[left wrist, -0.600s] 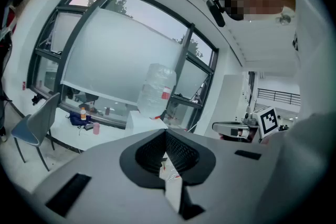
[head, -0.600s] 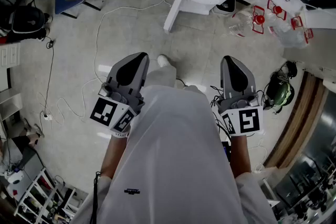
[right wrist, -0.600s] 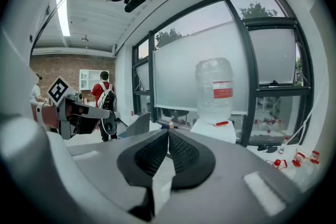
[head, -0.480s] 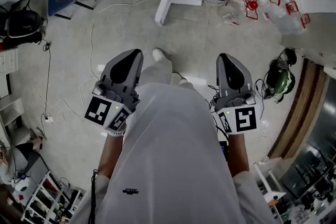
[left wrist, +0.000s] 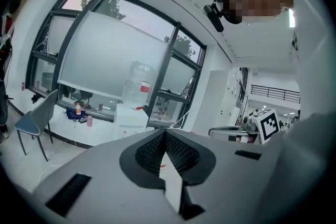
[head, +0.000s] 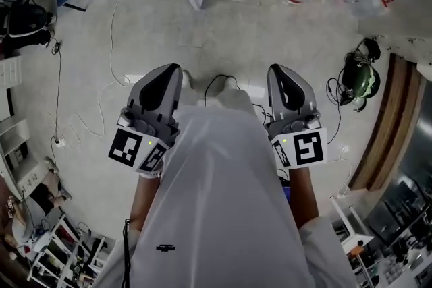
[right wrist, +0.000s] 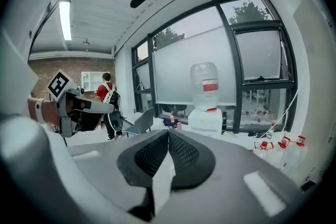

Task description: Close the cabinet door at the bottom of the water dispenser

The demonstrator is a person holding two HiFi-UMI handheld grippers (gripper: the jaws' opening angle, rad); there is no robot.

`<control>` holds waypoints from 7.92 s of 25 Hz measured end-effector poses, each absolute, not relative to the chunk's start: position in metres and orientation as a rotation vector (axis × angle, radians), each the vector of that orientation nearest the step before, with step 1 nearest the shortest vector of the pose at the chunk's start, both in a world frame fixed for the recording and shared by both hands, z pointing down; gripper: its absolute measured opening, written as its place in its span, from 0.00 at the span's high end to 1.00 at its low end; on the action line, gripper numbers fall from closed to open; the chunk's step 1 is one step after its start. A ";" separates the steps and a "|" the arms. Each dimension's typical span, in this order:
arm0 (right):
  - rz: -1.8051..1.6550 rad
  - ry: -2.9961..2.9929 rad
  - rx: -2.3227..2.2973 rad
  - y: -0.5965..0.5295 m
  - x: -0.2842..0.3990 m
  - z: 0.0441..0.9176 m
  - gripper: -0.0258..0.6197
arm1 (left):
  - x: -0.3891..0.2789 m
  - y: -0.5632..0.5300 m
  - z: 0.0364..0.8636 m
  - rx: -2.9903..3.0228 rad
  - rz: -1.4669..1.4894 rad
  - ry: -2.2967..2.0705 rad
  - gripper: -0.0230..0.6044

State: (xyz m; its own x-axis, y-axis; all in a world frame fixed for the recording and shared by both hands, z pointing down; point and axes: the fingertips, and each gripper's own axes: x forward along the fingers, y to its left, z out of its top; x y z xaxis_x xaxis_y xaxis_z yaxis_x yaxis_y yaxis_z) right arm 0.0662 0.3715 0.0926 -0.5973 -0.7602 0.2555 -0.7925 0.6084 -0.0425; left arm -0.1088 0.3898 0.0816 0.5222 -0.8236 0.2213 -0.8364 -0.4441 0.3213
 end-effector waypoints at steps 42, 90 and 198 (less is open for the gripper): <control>0.356 -2.475 1.606 0.223 -0.036 0.124 0.95 | -0.224 0.208 0.102 2.488 0.197 -1.100 0.95; 0.590 -2.440 1.519 0.059 -0.007 0.236 0.94 | -0.129 0.023 0.186 2.452 0.446 -1.007 0.95; 1.116 -1.915 1.283 -0.010 -0.090 0.752 0.56 | -0.150 -0.034 0.597 2.149 0.883 -0.720 0.95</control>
State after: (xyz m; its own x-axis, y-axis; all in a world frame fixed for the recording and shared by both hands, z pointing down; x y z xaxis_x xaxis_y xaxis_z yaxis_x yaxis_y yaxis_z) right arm -0.0897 -0.0096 0.7516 -0.3756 -0.4492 0.8107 -0.9268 0.1902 -0.3239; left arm -0.1495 -0.0337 0.5968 0.6137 -0.2237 0.7572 -0.6967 -0.6046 0.3861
